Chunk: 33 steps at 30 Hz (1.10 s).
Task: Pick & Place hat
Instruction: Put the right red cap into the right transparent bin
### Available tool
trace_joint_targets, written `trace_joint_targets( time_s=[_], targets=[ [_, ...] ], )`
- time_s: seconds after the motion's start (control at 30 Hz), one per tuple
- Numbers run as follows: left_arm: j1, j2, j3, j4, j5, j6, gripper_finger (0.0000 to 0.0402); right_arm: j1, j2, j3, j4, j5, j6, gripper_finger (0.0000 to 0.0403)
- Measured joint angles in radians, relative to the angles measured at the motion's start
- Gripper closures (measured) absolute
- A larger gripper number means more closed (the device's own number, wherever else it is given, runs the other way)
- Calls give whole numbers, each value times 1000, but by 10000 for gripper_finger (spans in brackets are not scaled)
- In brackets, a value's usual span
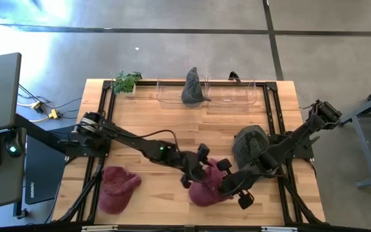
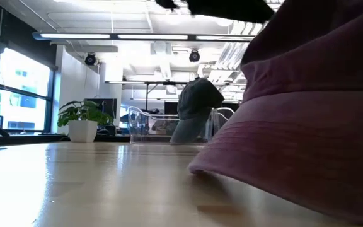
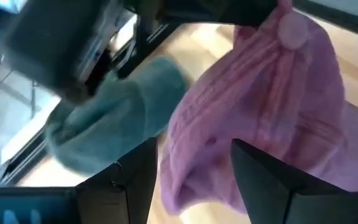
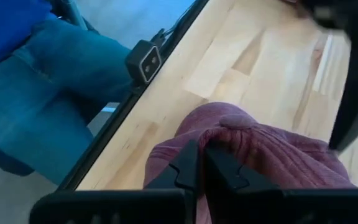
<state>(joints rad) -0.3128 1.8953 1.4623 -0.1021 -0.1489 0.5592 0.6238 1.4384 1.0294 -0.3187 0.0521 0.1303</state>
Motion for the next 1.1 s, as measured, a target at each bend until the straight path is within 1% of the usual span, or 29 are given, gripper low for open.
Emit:
trace_joint_targets(
  time_s=[0.07,0.17,0.23,0.4,0.5,0.6,0.73,0.83,0.97,1.03,1.1],
  targets=[
    [11,19,-4,30,76,15,206,9,0,0,0,0,0,396],
    [38,54,1,111,235,15,206,21,0,0,0,0,0,398],
    [52,71,-2,106,319,3,206,27,0,0,0,3,2,394],
    [58,77,1,136,476,-25,207,41,-5,0,-7,58,2,395],
    [49,88,-3,130,502,-57,216,49,-23,0,-22,99,3,399],
    [41,84,0,153,502,-63,237,60,-52,0,-22,121,13,393],
    [37,84,0,142,500,-60,279,80,-86,0,-23,134,22,390],
    [37,81,0,132,501,-59,318,85,-96,0,-33,133,19,393],
    [29,41,11,77,498,-58,370,83,-96,0,-58,137,19,395],
    [22,29,24,28,490,-57,391,83,-96,0,-63,168,19,391],
    [20,23,35,-22,456,-60,395,84,-96,0,-63,219,35,379]
  ],
)
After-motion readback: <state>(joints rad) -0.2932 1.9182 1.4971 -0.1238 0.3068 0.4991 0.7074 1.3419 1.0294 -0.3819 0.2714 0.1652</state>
